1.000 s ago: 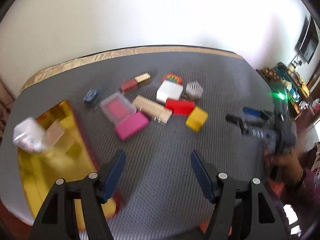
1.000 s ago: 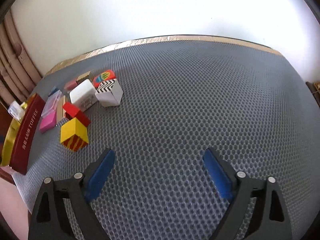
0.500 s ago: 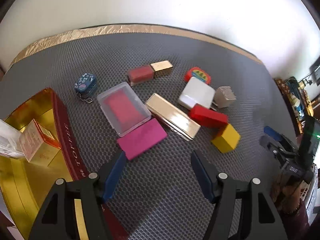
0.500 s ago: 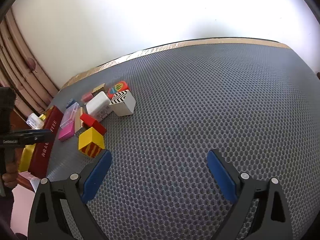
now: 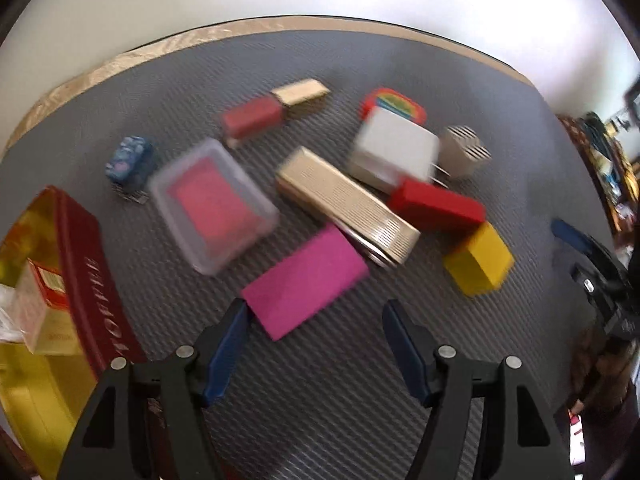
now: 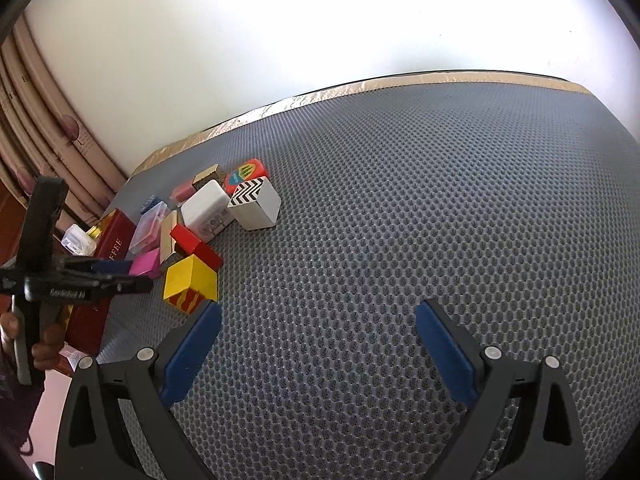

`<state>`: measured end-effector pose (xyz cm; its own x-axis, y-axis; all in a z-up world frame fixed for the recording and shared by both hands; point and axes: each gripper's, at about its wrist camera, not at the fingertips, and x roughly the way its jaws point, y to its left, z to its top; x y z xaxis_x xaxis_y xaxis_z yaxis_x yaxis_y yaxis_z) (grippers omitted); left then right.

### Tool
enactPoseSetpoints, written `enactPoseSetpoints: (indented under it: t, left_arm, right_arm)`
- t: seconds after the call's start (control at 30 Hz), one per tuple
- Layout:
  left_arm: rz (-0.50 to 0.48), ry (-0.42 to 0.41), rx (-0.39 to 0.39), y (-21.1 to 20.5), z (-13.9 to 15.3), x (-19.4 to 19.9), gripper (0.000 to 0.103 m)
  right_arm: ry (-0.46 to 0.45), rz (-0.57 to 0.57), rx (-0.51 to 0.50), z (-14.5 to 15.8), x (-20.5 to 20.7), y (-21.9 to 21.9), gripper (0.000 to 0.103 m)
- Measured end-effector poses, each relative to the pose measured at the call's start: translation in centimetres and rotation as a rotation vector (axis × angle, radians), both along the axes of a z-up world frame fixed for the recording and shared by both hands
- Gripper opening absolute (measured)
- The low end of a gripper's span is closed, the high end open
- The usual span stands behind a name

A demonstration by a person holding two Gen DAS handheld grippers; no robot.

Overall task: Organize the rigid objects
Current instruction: 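Move the left gripper back over the scattered objects toward the pink block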

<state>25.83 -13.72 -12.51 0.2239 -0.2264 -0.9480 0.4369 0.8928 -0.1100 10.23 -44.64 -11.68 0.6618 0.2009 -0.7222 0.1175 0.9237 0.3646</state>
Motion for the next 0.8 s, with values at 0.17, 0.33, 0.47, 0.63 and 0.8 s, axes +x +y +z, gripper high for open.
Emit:
enactPoseSetpoints:
  t: [0.17,0.33,0.47,0.63,0.8]
  left_arm:
    - [-0.045,-0.019,-0.026,-0.6,0.1,-1.5,0.07]
    - [-0.041,-0.009,-0.009,-0.7,-0.1,0.3,0.07]
    - [-0.05,0.0,-0.015,-0.7,-0.4,2.8,0.07]
    - [-0.092,0.021,-0.004,-1.0,0.2,3.2,0.07]
    - [-0.214,-0.069,-0.039,-1.6,3.0,2.1,0.07]
  right_arm:
    - [0.005,0.005,-0.009,-0.1,0.4,0.7,0.1]
    - [0.005,0.006,-0.008,-0.1,0.6,1.2,0.1]
    - [0.007,0.011,-0.01,-0.1,0.8,1.5,0.101]
    - [0.005,0.012,-0.004,-0.1,0.9,1.6,0.101]
    - [0.007,0.016,-0.008,-0.2,1.0,1.4,0.102]
